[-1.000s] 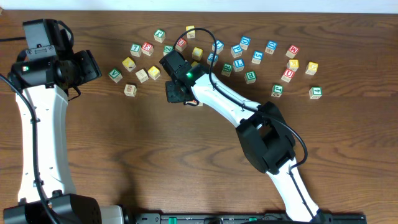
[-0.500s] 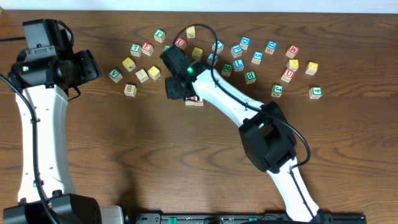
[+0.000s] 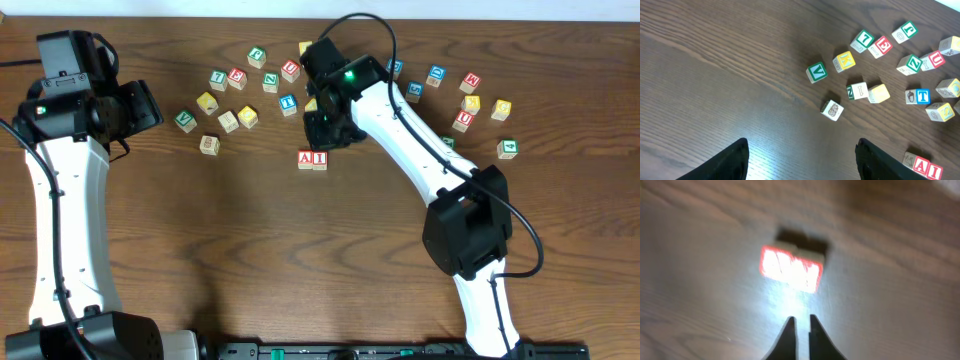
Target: Spell out AI2
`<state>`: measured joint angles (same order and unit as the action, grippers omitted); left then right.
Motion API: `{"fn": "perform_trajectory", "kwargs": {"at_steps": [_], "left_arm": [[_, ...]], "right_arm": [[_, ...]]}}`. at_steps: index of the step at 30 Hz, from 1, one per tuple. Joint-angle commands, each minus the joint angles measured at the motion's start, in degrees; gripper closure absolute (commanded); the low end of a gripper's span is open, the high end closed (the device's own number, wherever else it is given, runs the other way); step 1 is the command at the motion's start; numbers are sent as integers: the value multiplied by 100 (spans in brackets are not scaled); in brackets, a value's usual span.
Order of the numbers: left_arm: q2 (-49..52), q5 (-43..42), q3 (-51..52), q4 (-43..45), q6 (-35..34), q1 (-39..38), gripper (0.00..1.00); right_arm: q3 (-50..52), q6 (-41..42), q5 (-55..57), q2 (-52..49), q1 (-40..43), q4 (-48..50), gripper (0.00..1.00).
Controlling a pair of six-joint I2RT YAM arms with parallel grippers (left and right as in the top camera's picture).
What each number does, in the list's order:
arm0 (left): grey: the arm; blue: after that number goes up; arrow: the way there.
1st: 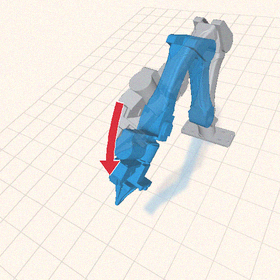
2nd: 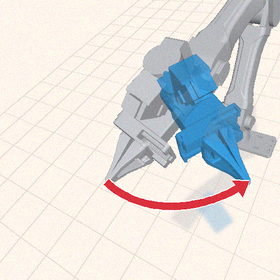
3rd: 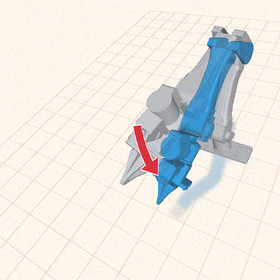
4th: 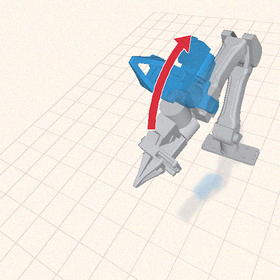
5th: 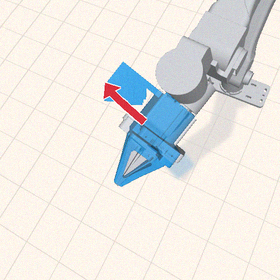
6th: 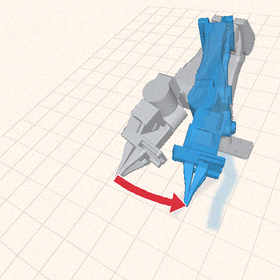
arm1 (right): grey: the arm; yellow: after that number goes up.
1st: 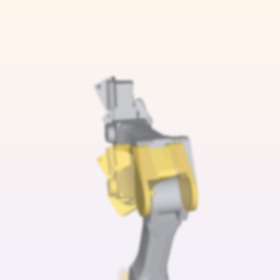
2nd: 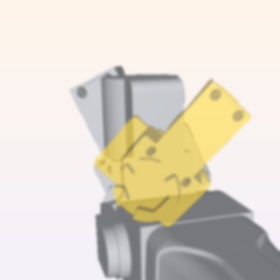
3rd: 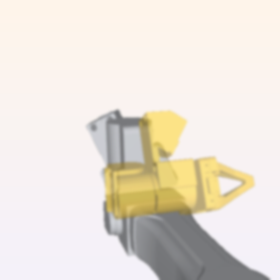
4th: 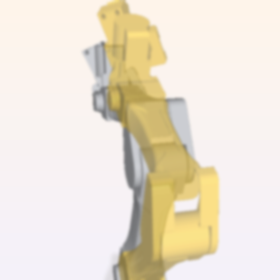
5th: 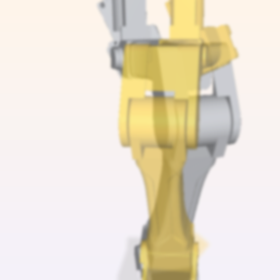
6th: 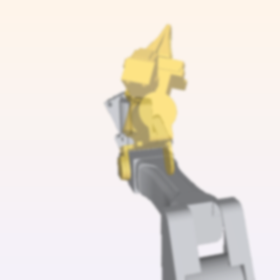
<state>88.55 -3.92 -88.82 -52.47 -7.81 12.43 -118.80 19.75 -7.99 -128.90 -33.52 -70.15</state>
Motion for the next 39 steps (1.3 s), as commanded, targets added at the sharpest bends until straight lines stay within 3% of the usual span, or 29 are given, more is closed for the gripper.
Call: {"fn": "perform_trajectory", "kwargs": {"at_steps": [1,10,39], "left_arm": [[17,52,-50,17,31,0,33],[17,50,-50,24,28,0,33],[17,50,-50,22,31,0,32]], "right_arm": [[343,-330,85,63,-72,-153,99],[1255,-260,203,63,-140,422,99],[1665,101,1263,63,-815,1469,99]]}}
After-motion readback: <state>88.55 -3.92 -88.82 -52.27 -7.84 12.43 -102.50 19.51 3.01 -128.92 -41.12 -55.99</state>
